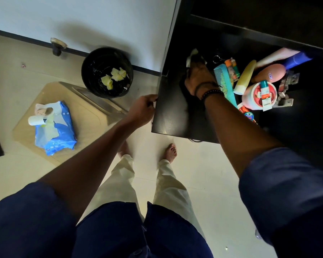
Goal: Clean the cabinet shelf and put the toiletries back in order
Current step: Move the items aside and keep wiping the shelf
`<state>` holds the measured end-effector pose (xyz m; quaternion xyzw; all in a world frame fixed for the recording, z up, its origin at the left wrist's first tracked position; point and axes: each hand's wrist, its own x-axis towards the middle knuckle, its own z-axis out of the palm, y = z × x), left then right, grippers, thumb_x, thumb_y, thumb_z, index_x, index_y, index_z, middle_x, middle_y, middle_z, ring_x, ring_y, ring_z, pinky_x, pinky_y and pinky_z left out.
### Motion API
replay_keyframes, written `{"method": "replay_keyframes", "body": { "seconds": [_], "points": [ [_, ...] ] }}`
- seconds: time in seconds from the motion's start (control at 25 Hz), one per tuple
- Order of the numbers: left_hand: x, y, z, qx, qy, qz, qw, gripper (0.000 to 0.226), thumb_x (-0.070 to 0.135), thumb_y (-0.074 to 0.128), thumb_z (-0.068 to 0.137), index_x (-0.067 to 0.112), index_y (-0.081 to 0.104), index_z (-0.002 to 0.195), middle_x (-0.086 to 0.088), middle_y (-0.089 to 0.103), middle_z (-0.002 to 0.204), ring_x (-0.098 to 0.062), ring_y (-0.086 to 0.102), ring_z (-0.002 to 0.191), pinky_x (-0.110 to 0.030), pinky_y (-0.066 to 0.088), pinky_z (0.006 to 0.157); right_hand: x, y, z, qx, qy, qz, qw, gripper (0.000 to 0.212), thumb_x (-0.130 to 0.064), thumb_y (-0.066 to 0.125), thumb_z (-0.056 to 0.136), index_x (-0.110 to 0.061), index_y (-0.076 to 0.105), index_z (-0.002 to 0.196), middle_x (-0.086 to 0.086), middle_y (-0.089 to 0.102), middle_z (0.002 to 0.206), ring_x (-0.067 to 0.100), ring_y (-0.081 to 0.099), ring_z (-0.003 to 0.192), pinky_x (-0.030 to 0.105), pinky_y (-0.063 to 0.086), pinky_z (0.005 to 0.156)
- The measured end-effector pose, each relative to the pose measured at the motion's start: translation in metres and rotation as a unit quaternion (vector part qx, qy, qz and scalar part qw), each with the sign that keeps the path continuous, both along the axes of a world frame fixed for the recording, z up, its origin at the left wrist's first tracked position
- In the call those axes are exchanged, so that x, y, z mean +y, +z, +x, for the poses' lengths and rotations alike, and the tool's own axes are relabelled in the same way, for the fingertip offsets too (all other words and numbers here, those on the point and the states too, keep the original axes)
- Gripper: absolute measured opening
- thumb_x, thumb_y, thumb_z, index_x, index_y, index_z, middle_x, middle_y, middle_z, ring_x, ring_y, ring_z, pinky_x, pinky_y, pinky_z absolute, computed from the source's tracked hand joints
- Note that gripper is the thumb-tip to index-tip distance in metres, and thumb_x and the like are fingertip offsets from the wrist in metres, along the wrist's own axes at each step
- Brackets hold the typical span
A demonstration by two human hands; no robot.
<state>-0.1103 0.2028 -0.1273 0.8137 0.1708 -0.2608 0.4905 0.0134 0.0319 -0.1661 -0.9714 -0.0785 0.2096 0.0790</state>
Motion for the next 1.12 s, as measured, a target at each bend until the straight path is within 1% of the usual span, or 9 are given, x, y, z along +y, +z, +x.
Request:
{"method": "replay_keyframes", "body": {
  "seconds": [0.16, 0.28, 0.36, 0.44, 0.56, 0.68, 0.8, 0.92, 1.12],
  "points": [
    [0.003, -0.002, -0.005, -0.001, 0.013, 0.004, 1.0, 0.049, -0.012, 0.031, 0.085, 0.003, 0.06, 0.121, -0.015, 0.061, 0.103, -0.031, 0.062, 0.099, -0.047, 0.05, 0.09, 0.024, 0.0, -0.067, 0.018, 0.025, 0.028, 0.999, 0.06, -0.023, 0.03, 0.096, -0.006, 0.011, 0.15, 0.013, 0.015, 0.158, 0.03, 0.02, 0.144, 0.037, 0.02, 0.119],
    [0.003, -0.002, -0.006, 0.004, 0.017, -0.011, 1.0, 0.045, -0.007, 0.031, 0.09, 0.003, 0.056, 0.126, -0.015, 0.059, 0.125, -0.028, 0.058, 0.111, -0.044, 0.05, 0.091, 0.0, 0.013, -0.147, 0.023, 0.119, 0.011, 0.993, 0.061, -0.035, 0.016, 0.096, -0.007, 0.018, 0.15, 0.011, 0.019, 0.157, 0.027, 0.02, 0.145, 0.038, 0.016, 0.118],
    [0.007, -0.003, -0.006, 0.0, 0.027, -0.023, 0.999, 0.039, -0.006, 0.031, 0.09, 0.008, 0.06, 0.112, -0.01, 0.059, 0.115, -0.023, 0.057, 0.104, -0.037, 0.047, 0.09, -0.021, 0.013, -0.133, 0.013, 0.117, -0.007, 0.993, 0.062, -0.038, 0.016, 0.096, -0.006, 0.021, 0.149, 0.012, 0.022, 0.156, 0.028, 0.023, 0.145, 0.038, 0.017, 0.118],
    [0.011, -0.006, -0.008, -0.008, 0.033, -0.023, 0.999, 0.032, -0.007, 0.03, 0.09, 0.012, 0.055, 0.097, -0.01, 0.058, 0.108, -0.023, 0.056, 0.098, -0.035, 0.046, 0.088, -0.027, 0.009, -0.083, -0.011, 0.063, -0.024, 0.998, 0.065, -0.039, 0.021, 0.097, -0.003, 0.013, 0.15, 0.015, 0.015, 0.158, 0.029, 0.017, 0.146, 0.037, 0.015, 0.12],
    [0.014, -0.014, -0.017, -0.009, 0.043, -0.016, 0.999, 0.037, -0.007, 0.032, 0.091, 0.003, 0.06, 0.112, -0.013, 0.059, 0.118, -0.026, 0.056, 0.104, -0.038, 0.047, 0.093, -0.015, 0.001, -0.007, 0.032, -0.02, -0.006, 0.999, 0.067, -0.037, 0.027, 0.099, -0.001, 0.003, 0.15, 0.016, 0.003, 0.159, 0.029, 0.005, 0.148, 0.033, 0.005, 0.122],
    [0.018, -0.021, -0.024, -0.006, 0.038, -0.025, 0.999, 0.031, -0.007, 0.032, 0.089, 0.012, 0.054, 0.096, -0.008, 0.054, 0.1, -0.019, 0.052, 0.088, -0.032, 0.042, 0.083, 0.006, 0.001, -0.013, 0.04, -0.034, 0.026, 0.998, 0.065, -0.033, 0.031, 0.1, -0.002, 0.003, 0.15, 0.016, 0.001, 0.159, 0.028, 0.003, 0.148, 0.034, 0.005, 0.122],
    [0.012, -0.021, -0.027, 0.017, 0.052, -0.015, 0.998, 0.043, -0.004, 0.034, 0.09, 0.007, 0.058, 0.123, -0.007, 0.06, 0.118, -0.021, 0.058, 0.105, -0.035, 0.046, 0.091, 0.02, 0.008, -0.095, 0.021, 0.033, 0.069, 0.997, 0.064, -0.034, 0.034, 0.099, -0.009, 0.008, 0.151, 0.011, 0.01, 0.159, 0.027, 0.01, 0.147, 0.038, 0.014, 0.121],
    [0.011, -0.021, -0.026, 0.027, 0.048, -0.017, 0.998, 0.046, -0.002, 0.034, 0.091, 0.007, 0.051, 0.133, -0.01, 0.057, 0.132, -0.023, 0.057, 0.117, -0.038, 0.046, 0.1, 0.021, 0.016, -0.161, 0.035, 0.11, 0.051, 0.992, 0.063, -0.043, 0.029, 0.097, -0.015, 0.013, 0.151, 0.006, 0.014, 0.159, 0.025, 0.014, 0.147, 0.037, 0.012, 0.119],
    [0.022, -0.026, -0.03, 0.039, 0.08, -0.013, 0.996, 0.045, 0.0, 0.036, 0.09, 0.008, 0.052, 0.131, -0.01, 0.059, 0.129, -0.023, 0.058, 0.115, -0.041, 0.045, 0.103, 0.04, 0.01, -0.091, 0.003, 0.079, 0.007, 0.997, 0.059, -0.043, 0.026, 0.099, -0.02, 0.009, 0.151, 0.002, 0.01, 0.16, 0.023, 0.011, 0.148, 0.043, 0.006, 0.12]
  ]
}}
